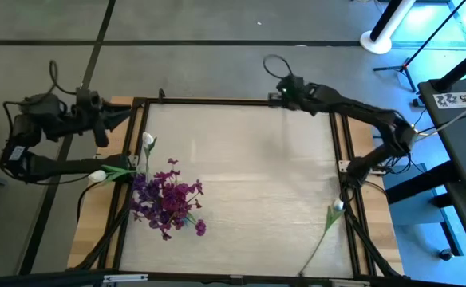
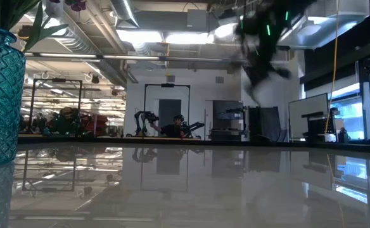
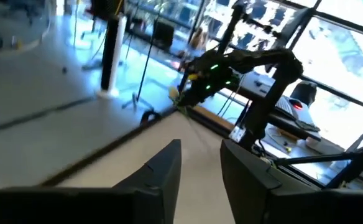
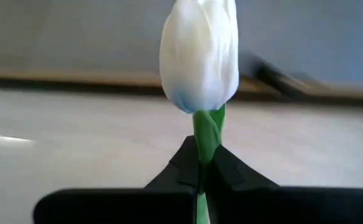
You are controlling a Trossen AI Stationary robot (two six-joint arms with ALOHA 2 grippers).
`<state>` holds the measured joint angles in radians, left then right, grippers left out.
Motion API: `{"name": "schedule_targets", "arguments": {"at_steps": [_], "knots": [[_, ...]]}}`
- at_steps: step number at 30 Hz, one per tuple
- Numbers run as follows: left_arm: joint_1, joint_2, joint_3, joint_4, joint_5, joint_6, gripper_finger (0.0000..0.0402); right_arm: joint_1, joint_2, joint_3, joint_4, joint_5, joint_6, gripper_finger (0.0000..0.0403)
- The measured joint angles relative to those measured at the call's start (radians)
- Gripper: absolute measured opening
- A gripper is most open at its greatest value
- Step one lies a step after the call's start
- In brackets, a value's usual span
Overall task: Sort flowers into vase by color
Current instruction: Put the top white flower into the transparent vase
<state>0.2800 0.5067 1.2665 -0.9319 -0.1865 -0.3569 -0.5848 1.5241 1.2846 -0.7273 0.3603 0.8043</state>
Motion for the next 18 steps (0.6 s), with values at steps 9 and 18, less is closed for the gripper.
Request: {"name": "schedule_targets", "arguments": {"at_steps": [9, 18], "knots": [[0.0, 0.023, 0.081, 0.002, 0.114, 0.071, 0.0172, 0.368, 0.115, 0.42, 0.34, 0.119, -0.109, 0.0002], [0.0, 0.071, 0.079, 0.038, 0.137, 0.136, 0.0182, 0.549, 0.465, 0.975, 0.509, 0.014, -0.338, 0.0001]]}}
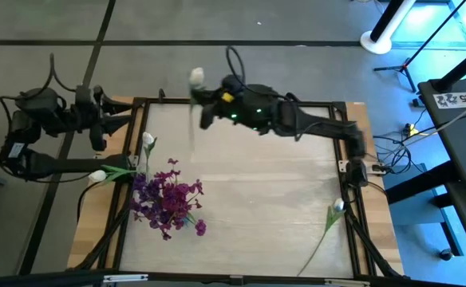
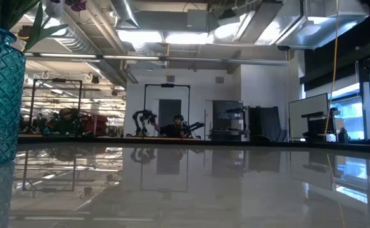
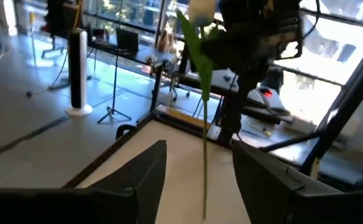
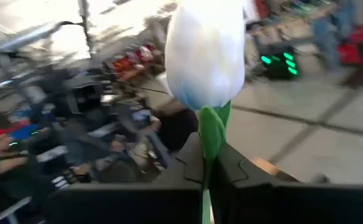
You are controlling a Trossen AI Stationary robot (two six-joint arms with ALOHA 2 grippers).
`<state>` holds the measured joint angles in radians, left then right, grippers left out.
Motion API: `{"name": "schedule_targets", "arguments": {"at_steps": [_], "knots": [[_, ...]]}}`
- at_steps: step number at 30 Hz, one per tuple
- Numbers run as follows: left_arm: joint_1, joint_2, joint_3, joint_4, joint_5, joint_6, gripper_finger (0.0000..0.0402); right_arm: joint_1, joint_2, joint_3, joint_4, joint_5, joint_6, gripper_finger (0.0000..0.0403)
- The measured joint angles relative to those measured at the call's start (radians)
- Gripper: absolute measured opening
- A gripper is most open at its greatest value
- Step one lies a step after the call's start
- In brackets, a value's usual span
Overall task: Sort flowers into vase by color
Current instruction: Put the top white flower into the transparent vase
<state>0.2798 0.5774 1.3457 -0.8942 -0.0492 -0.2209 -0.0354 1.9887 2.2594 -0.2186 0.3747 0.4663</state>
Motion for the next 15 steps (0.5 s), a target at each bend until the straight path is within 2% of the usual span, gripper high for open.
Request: {"name": "schedule_targets", "arguments": {"at_steps": [2, 4, 6, 9, 15], "knots": [[0.0, 0.01, 0.0, 0.024, 0.024, 0.026, 0.0182, 0.012, 0.07, 0.098, 0.017, -0.027, -0.032, 0.0001], [0.0, 0.029, 0.001, 0.038, 0.04, 0.034, 0.0182, 0.022, 0.082, 0.044, 0.204, -0.081, -0.067, 0.0001], [0.0, 0.047, 0.0, 0.052, 0.046, 0.051, 0.0182, 0.023, 0.085, 0.012, 0.281, -0.13, -0.083, 0.0001], [0.0, 0.075, -0.003, 0.086, 0.09, 0.088, 0.0182, 0.024, 0.105, 0.012, 0.294, -0.142, -0.105, 0.0], [0.0, 0.2, -0.004, 0.095, 0.177, 0.157, 0.0179, 0.024, 0.134, 0.009, 0.255, -0.248, -0.133, 0.0]]}}
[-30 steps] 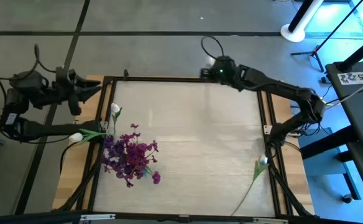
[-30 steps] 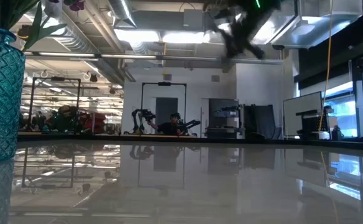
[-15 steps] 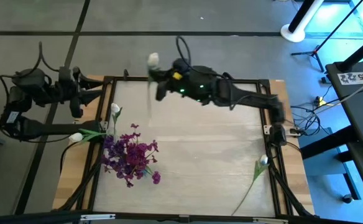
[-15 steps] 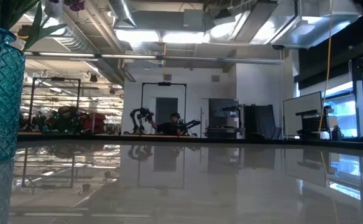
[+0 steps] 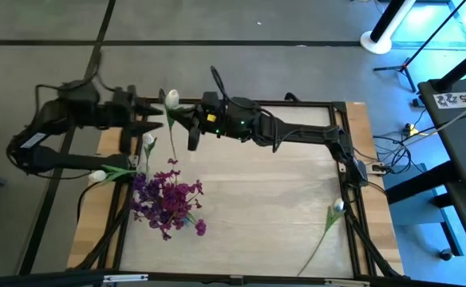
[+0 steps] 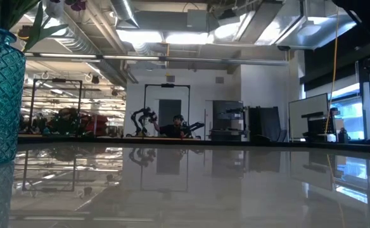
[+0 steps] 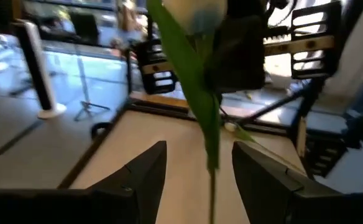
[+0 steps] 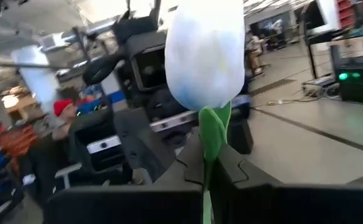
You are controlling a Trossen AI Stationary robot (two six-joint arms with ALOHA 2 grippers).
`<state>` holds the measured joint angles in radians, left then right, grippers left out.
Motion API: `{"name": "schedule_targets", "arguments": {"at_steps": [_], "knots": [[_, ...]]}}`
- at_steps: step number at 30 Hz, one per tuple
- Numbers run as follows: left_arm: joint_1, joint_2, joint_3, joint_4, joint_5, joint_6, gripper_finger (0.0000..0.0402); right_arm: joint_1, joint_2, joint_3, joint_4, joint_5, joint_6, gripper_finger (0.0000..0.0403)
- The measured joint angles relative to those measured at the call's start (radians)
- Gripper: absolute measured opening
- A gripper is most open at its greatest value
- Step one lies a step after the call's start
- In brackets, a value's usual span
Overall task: Sort flowers into vase by color
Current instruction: Put the top white flower into the transparent vase
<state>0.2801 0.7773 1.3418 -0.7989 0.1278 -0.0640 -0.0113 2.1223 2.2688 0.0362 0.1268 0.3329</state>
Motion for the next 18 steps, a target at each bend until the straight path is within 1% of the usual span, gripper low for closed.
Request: {"name": "schedule_targets", "arguments": {"at_steps": [5, 10, 13, 16, 18], "knots": [[-0.004, 0.06, 0.0, 0.056, 0.036, 0.019, 0.0178, 0.011, 0.007, 0.002, -0.007, -0.036, -0.049, 0.0], [-0.039, 0.096, 0.0, 0.082, 0.106, 0.022, 0.0178, 0.011, 0.007, 0.001, -0.018, -0.04, -0.084, 0.0], [-0.061, 0.108, 0.0, 0.083, 0.106, 0.017, 0.0175, 0.011, 0.007, 0.001, -0.025, -0.041, -0.097, 0.0001], [-0.071, 0.107, 0.0, 0.078, 0.074, -0.016, 0.0155, 0.011, 0.007, 0.001, -0.05, -0.041, -0.113, 0.0002], [-0.074, 0.108, 0.0, 0.074, 0.067, -0.017, 0.0127, 0.011, 0.007, 0.001, -0.064, -0.038, -0.135, 0.0007]]}}
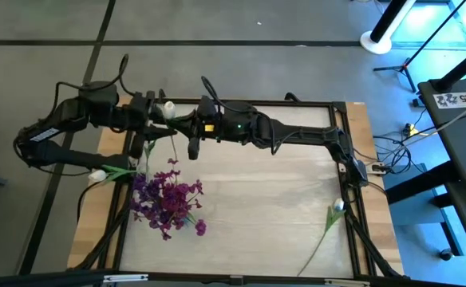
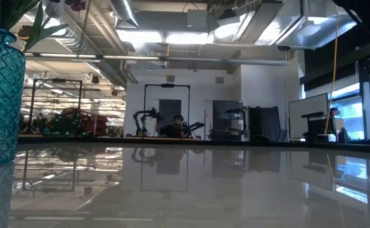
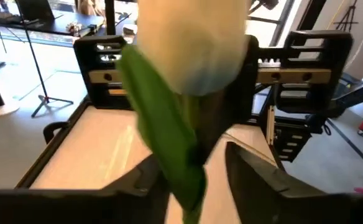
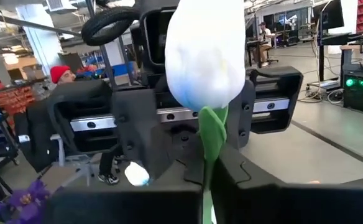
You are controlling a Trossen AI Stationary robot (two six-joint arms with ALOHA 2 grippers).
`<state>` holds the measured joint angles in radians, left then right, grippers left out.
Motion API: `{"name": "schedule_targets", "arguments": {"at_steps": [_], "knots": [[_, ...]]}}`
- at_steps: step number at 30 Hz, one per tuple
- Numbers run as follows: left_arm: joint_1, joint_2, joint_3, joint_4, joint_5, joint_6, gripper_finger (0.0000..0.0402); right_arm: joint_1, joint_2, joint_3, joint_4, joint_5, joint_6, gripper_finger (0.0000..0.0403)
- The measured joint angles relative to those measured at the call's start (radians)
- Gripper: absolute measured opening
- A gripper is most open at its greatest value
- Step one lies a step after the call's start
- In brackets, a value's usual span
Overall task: Sort flowers into vase by color
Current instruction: Put the top white flower into the transparent vase
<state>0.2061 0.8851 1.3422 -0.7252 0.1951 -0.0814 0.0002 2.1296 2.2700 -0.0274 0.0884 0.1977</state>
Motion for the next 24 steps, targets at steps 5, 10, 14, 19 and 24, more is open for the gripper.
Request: {"name": "schedule_targets", "arguments": {"at_steps": [5, 10, 14, 19, 24], "knots": [[-0.012, -0.008, 0.0, -0.003, -0.014, 0.005, 0.0025, 0.002, 0.0, 0.0, 0.0, 0.031, -0.024, 0.0066], [-0.03, -0.047, 0.001, -0.044, -0.017, 0.013, 0.0011, 0.0, 0.0, 0.031, -0.007, 0.006, -0.024, 0.017], [-0.055, -0.108, 0.018, -0.119, -0.022, 0.013, 0.0006, 0.014, -0.023, 0.07, -0.007, 0.004, -0.024, 0.0247], [-0.07, -0.199, 0.121, -0.249, -0.012, -0.014, 0.0006, 0.043, -0.046, 0.084, -0.046, 0.052, -0.022, 0.0301], [-0.07, -0.325, 0.118, -0.398, -0.057, -0.015, 0.0006, 0.076, -0.061, 0.084, -0.116, 0.206, -0.021, 0.0307]]}}
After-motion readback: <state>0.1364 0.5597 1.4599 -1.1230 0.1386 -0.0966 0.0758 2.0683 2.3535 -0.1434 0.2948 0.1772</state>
